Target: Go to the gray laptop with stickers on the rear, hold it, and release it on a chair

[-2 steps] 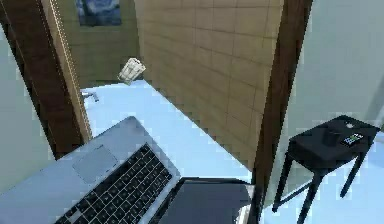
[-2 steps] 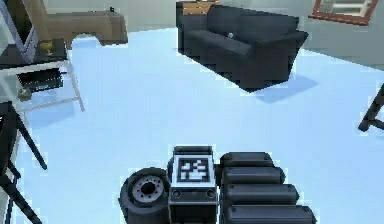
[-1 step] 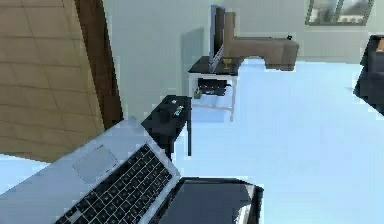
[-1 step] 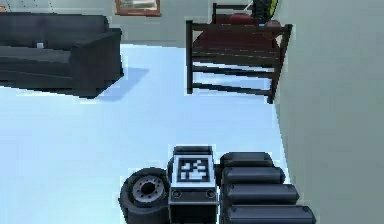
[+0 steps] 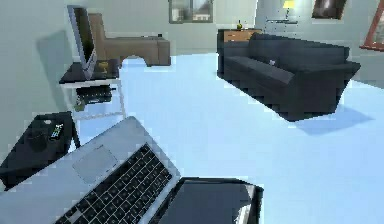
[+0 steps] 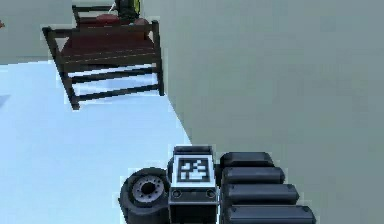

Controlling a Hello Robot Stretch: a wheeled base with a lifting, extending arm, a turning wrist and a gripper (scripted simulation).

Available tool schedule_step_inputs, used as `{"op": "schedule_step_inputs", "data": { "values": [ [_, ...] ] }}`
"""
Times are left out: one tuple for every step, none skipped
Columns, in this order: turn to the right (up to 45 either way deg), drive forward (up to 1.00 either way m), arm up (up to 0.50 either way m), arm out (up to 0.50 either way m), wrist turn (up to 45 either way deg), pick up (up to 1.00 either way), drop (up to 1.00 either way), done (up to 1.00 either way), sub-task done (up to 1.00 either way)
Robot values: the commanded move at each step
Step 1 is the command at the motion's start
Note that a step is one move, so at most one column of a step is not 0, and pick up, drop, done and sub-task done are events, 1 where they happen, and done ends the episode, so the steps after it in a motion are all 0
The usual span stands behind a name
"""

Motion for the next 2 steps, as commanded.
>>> {"op": "schedule_step_inputs", "data": {
  "values": [
    [0.0, 0.15, 0.0, 0.0, 0.0, 0.0, 0.0, 0.0, 0.0],
    [-45.0, 0.0, 0.0, 0.0, 0.0, 0.0, 0.0, 0.0, 0.0]
  ]
}}
